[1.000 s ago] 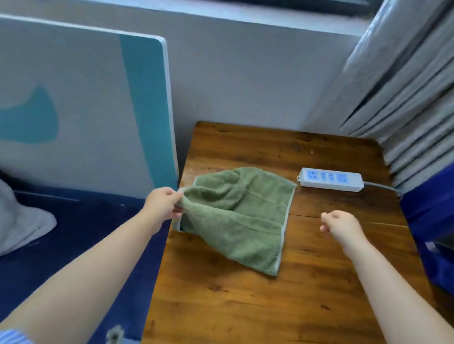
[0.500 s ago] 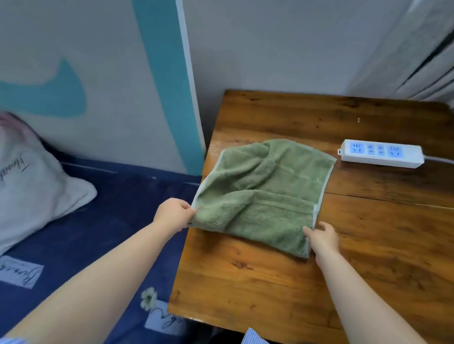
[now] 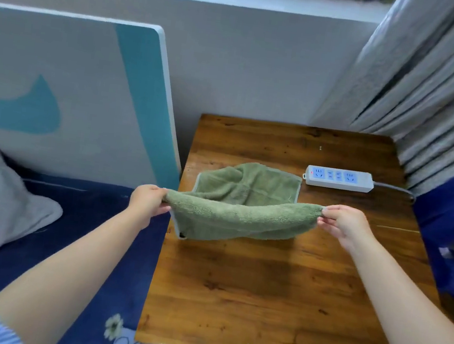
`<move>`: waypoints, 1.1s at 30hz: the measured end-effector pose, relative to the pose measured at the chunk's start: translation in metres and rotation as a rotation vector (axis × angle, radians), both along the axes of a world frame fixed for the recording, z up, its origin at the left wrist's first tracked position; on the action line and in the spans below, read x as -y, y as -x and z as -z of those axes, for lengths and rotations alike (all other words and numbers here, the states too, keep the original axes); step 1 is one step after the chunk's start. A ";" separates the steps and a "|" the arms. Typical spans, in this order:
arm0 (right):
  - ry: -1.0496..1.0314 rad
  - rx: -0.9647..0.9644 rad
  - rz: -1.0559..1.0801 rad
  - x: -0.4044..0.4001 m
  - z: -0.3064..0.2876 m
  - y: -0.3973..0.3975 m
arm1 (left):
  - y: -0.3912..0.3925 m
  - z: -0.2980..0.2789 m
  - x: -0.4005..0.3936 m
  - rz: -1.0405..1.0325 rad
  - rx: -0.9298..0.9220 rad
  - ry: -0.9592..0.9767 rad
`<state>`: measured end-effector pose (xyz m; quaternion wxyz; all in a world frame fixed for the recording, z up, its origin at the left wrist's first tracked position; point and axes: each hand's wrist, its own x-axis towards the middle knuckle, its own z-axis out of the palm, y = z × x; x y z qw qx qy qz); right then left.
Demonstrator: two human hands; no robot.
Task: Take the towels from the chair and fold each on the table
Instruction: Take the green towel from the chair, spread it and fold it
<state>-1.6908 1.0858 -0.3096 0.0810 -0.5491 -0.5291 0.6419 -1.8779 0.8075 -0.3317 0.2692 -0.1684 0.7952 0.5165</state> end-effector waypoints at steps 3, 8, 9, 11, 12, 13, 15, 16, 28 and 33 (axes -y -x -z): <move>-0.018 -0.161 0.025 -0.012 -0.026 0.043 | 0.020 -0.024 -0.042 -0.015 -0.061 -0.153; -0.112 -0.476 0.103 -0.040 -0.094 0.124 | 0.074 -0.099 -0.118 -0.015 -0.357 -0.335; -0.129 -0.534 0.129 -0.049 -0.110 0.138 | 0.089 -0.116 -0.128 -0.059 -0.420 -0.382; -0.141 -0.649 0.191 -0.066 -0.136 0.151 | 0.110 -0.142 -0.137 -0.157 -0.515 -0.451; -0.145 -0.700 0.228 -0.073 -0.145 0.153 | 0.116 -0.150 -0.138 -0.209 -0.559 -0.463; -0.147 -0.741 0.260 -0.080 -0.152 0.154 | 0.122 -0.156 -0.138 -0.261 -0.583 -0.482; -0.170 -0.755 0.284 -0.088 -0.154 0.151 | 0.126 -0.158 -0.135 -0.356 -0.591 -0.520; -0.184 -0.732 0.277 -0.090 -0.151 0.149 | 0.126 -0.155 -0.133 -0.389 -0.575 -0.556; -0.404 0.111 -0.347 -0.039 -0.018 0.030 | 0.040 -0.026 -0.033 0.341 -0.266 0.236; -0.470 0.528 -0.733 0.002 0.037 -0.020 | -0.004 0.006 -0.007 0.976 -0.074 0.684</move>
